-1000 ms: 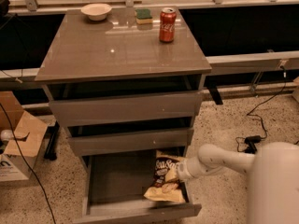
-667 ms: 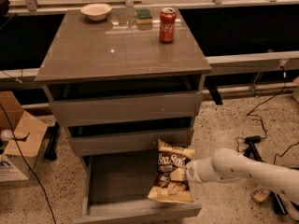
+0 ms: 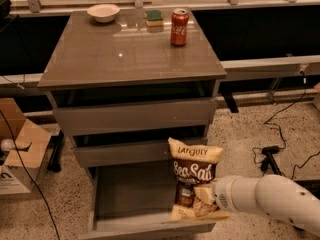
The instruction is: Pick brown chip bag from bottom drawer and place on counter
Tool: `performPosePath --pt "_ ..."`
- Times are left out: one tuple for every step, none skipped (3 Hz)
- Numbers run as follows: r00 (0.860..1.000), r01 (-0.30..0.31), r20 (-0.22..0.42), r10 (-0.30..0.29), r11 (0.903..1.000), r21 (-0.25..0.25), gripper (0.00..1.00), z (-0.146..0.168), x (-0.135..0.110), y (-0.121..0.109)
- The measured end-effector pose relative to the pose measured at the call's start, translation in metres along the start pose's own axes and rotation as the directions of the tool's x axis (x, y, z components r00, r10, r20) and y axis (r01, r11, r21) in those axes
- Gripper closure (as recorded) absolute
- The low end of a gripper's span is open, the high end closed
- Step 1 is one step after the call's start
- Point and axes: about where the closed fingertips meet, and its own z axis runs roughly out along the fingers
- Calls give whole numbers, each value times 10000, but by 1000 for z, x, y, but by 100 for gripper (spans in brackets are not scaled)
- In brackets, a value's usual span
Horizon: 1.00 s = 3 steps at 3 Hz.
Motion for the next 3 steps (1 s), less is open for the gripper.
performPosePath --pt "9731 2029 853 -2142 9712 1246 100 -77 -62 16" --pt "9318 2951 1609 -3254 9372 1861 100 -133 -134 15" --pt "9091 3078 2139 -3575 9223 2337 100 -163 -176 6"
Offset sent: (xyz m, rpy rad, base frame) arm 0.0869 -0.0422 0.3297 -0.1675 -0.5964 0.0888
